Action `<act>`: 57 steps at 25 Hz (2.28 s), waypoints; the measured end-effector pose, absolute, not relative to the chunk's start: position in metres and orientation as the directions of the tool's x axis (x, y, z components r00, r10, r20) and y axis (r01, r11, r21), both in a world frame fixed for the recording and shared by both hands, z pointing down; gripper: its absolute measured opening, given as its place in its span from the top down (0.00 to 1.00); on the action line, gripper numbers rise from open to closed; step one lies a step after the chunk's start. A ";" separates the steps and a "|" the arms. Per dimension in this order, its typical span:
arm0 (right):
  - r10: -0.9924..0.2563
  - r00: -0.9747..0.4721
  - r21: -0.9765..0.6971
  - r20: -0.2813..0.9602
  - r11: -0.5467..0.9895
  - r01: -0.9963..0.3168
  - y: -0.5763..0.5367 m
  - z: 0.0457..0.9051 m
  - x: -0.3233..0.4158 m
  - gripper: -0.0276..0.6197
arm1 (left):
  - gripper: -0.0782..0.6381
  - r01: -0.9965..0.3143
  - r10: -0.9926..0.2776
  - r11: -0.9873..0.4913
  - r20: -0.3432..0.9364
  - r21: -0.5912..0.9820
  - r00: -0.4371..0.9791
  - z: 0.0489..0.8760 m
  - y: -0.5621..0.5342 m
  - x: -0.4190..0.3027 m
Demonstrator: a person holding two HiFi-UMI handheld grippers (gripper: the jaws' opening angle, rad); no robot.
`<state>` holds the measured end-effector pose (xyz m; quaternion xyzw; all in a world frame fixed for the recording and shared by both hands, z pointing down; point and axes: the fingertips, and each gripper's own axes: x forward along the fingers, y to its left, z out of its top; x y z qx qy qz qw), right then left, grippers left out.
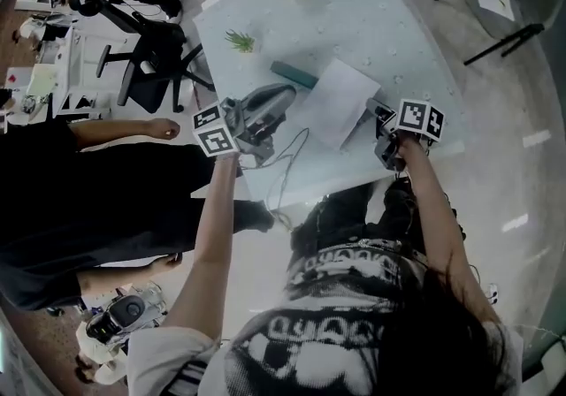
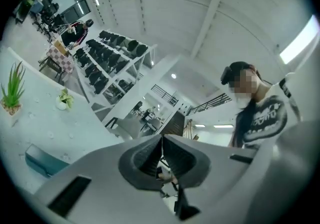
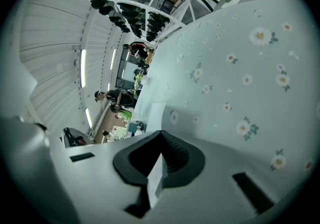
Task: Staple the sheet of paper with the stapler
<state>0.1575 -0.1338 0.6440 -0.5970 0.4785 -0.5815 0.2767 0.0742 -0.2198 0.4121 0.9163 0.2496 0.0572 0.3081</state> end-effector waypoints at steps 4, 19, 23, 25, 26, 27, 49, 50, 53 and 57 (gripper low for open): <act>-0.896 -0.149 -0.891 0.418 -0.372 -0.261 -0.131 0.639 0.152 0.96 | 0.88 0.420 0.464 -0.706 -0.074 0.570 0.882 0.402 -0.212 0.064; -0.891 -0.171 -0.882 0.421 -0.359 -0.304 -0.103 0.628 0.151 0.96 | 0.88 0.198 0.310 -0.830 0.136 0.521 0.941 0.436 -0.180 0.046; -0.883 -0.162 -0.865 0.440 -0.368 -0.342 -0.090 0.628 0.157 0.94 | 0.88 0.142 0.284 -0.867 0.238 0.478 0.929 0.451 -0.157 0.046; -0.878 -0.181 -0.857 0.444 -0.357 -0.371 -0.084 0.628 0.159 0.83 | 0.88 0.117 0.262 -0.878 0.261 0.463 0.929 0.460 -0.146 0.046; -0.875 -0.184 -0.851 0.448 -0.354 -0.387 -0.080 0.628 0.160 0.81 | 0.88 0.107 0.250 -0.884 0.267 0.455 0.931 0.466 -0.141 0.046; -0.872 -0.184 -0.844 0.454 -0.354 -0.404 -0.076 0.628 0.162 0.81 | 0.88 0.095 0.236 -0.891 0.274 0.444 0.932 0.473 -0.137 0.045; -0.814 -0.283 -0.657 0.507 -0.153 -0.738 -0.007 0.591 0.109 0.90 | 0.88 -0.258 -0.079 -0.928 0.534 0.269 0.842 0.540 -0.041 0.000; -0.816 -0.291 -0.659 0.500 -0.140 -0.739 -0.005 0.589 0.103 0.90 | 0.88 -0.265 -0.088 -0.928 0.536 0.263 0.840 0.541 -0.038 -0.004; -0.816 -0.305 -0.657 0.490 -0.117 -0.744 0.004 0.586 0.081 0.94 | 0.88 -0.287 -0.109 -0.922 0.534 0.261 0.839 0.544 -0.029 -0.022; -0.814 -0.307 -0.629 0.493 -0.090 -0.772 0.018 0.585 0.055 0.96 | 0.88 -0.318 -0.139 -0.907 0.515 0.276 0.846 0.543 -0.017 -0.050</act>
